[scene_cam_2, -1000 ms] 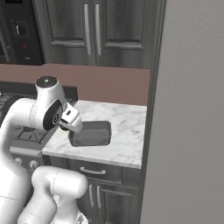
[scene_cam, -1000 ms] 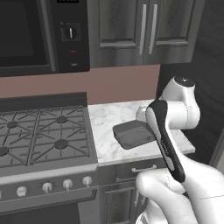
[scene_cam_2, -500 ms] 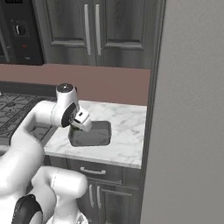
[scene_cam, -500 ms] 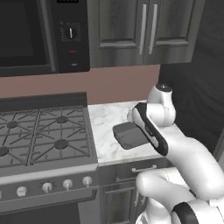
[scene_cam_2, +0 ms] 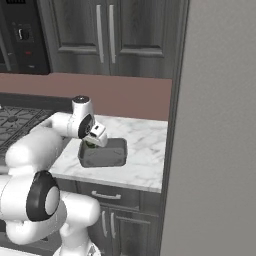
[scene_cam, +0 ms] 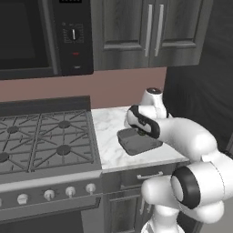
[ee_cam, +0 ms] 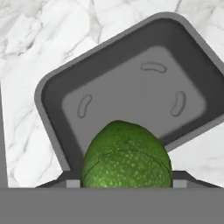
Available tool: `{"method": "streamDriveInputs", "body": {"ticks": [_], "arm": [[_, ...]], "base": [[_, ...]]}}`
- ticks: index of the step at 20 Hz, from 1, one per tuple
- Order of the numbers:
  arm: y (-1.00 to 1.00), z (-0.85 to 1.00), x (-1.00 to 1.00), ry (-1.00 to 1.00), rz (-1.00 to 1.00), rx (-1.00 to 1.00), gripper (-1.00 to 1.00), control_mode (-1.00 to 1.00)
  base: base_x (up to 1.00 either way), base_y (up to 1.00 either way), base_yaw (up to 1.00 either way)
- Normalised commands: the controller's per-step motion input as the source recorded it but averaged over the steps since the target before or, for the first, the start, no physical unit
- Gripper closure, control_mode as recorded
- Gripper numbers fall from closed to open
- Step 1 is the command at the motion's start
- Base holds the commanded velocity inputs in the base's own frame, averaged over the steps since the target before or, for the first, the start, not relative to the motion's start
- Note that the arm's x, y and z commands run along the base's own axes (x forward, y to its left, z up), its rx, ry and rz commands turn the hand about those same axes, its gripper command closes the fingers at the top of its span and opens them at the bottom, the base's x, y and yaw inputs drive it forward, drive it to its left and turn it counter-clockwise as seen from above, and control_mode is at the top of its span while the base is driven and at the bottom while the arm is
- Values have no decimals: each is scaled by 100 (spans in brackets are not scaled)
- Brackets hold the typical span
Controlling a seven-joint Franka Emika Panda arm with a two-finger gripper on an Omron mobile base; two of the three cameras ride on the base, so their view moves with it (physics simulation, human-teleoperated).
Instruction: Take the avocado and lime out of the freezer and place them in the tupperware container on the counter. Then put the tupperware containing the vegetables back in the freezer.
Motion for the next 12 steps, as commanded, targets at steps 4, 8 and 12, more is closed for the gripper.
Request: {"method": "streamDriveInputs", "body": {"ticks": [4, 8, 12], "arm": [[9, -59, 49, 8, 9, -4, 100, -100], [0, -57, 46, 6, 11, -2, 100, -100], [0, -57, 44, 5, 12, 0, 100, -100]], "base": [[0, 0, 0], [0, 0, 0], [0, 0, 0]]}}
